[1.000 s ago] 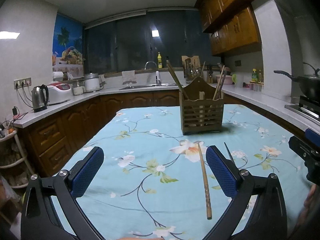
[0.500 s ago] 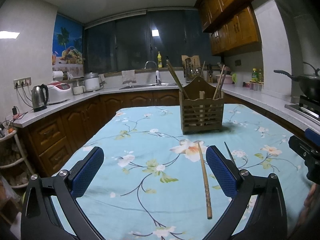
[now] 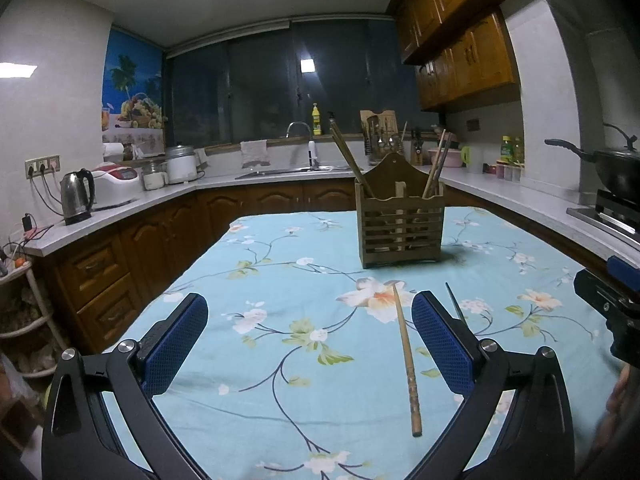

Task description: Organize utensils

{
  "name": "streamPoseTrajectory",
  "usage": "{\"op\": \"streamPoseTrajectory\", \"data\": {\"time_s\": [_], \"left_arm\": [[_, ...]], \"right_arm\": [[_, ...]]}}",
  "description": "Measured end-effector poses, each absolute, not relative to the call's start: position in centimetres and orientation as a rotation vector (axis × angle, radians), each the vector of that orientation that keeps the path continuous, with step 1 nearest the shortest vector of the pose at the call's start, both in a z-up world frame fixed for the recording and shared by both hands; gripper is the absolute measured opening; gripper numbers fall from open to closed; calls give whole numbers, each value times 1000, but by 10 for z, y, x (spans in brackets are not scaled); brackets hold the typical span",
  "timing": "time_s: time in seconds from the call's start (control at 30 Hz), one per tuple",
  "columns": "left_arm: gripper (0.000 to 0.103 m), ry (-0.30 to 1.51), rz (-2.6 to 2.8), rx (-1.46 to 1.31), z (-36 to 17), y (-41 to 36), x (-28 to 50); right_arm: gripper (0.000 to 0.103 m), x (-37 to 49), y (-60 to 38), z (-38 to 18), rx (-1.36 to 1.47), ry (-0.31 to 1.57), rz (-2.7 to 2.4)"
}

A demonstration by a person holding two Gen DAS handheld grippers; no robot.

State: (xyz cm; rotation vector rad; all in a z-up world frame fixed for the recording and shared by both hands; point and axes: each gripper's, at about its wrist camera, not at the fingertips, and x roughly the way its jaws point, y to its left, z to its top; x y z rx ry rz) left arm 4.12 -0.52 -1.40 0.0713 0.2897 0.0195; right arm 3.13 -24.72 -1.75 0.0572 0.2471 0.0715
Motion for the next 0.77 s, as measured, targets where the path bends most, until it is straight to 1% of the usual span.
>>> {"op": "streamPoseTrajectory", "data": {"time_s": [0.77], "left_arm": [[103,302,3,64,-16,-6,44]], "right_arm": [[103,33,-245,-19,62,251,71]]}}
